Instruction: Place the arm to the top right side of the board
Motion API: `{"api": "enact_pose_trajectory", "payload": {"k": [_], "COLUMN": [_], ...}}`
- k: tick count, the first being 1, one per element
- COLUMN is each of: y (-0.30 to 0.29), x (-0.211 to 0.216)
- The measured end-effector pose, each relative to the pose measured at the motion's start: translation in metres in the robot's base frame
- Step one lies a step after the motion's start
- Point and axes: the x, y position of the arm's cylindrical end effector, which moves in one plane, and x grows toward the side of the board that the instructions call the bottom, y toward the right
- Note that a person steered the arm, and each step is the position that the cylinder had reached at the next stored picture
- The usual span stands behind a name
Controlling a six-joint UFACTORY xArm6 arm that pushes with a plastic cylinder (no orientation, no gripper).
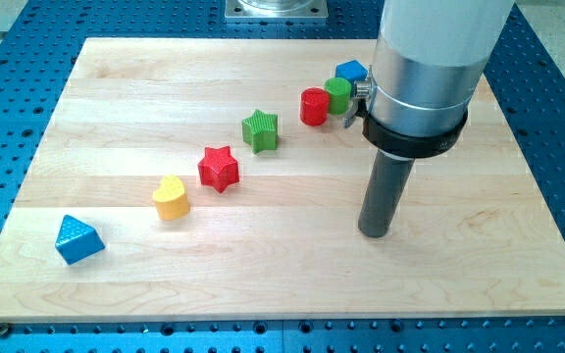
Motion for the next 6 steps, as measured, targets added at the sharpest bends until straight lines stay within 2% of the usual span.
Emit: {"api": "enact_pose_trajectory", "payload": {"k": [1,3,4,5,6], "y": [0.010,0.102,0.203,0.220,0.205], "x": [-0.008,-0.161,-0.219,-0.260,-0.299]}}
